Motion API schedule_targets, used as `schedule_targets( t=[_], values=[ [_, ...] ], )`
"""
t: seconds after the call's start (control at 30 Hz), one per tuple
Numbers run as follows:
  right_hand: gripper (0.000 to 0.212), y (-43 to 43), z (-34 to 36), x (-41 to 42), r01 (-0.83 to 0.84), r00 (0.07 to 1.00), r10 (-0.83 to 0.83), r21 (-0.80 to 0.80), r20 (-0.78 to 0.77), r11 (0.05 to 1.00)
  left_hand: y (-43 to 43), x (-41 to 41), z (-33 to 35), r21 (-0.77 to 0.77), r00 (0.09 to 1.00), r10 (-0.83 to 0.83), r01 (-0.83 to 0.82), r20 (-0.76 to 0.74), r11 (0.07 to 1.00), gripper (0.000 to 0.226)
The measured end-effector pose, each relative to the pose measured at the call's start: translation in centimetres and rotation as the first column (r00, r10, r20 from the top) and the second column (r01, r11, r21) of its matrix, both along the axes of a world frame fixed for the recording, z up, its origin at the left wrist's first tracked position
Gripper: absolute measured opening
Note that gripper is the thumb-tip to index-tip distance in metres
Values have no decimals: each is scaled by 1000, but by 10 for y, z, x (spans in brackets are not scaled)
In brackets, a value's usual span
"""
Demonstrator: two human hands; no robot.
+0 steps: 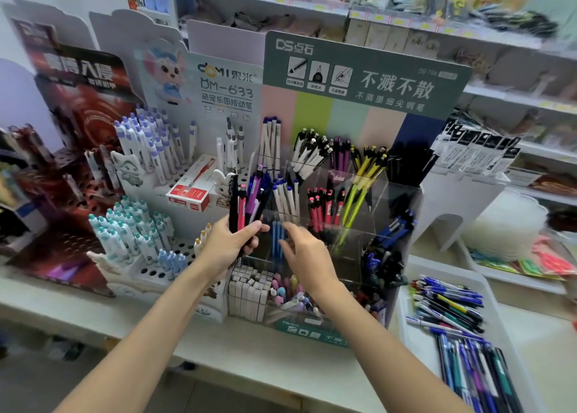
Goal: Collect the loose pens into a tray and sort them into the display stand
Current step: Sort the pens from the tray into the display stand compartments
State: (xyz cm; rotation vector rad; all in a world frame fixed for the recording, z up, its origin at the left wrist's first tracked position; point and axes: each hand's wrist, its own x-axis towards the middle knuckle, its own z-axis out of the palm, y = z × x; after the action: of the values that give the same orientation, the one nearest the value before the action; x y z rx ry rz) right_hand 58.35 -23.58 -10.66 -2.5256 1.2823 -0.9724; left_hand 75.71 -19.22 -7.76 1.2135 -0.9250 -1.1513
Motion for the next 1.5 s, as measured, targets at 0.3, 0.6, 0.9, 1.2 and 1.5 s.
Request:
schedule_targets(
  t=[0.3, 0.6, 0.9, 1.2, 1.5],
  values=[
    [41, -6, 80, -2, -50, 911, 9, 90, 412, 995, -14, -31, 19, -1, 997, -62, 62, -49, 998, 15],
    [34, -31, 125, -52, 113, 814, -176, 146, 554, 983, -46, -83, 55, -69, 991, -131, 128, -35, 989, 21],
    [32, -60, 193, -163, 449, 768, -177, -321, 615, 834, -66, -126, 70, -67, 976, -218, 217, -9, 974, 14],
    [14, -88, 144, -169, 355, 935, -324, -348, 145, 868, -64, -140, 76, -55, 966, -257, 255, -33, 965, 26],
    [33, -55, 158, -117, 149, 915, -97, -106, 392, 983, -53, -135, 74, -55, 955, -294, 292, -33, 955, 22]
  ],
)
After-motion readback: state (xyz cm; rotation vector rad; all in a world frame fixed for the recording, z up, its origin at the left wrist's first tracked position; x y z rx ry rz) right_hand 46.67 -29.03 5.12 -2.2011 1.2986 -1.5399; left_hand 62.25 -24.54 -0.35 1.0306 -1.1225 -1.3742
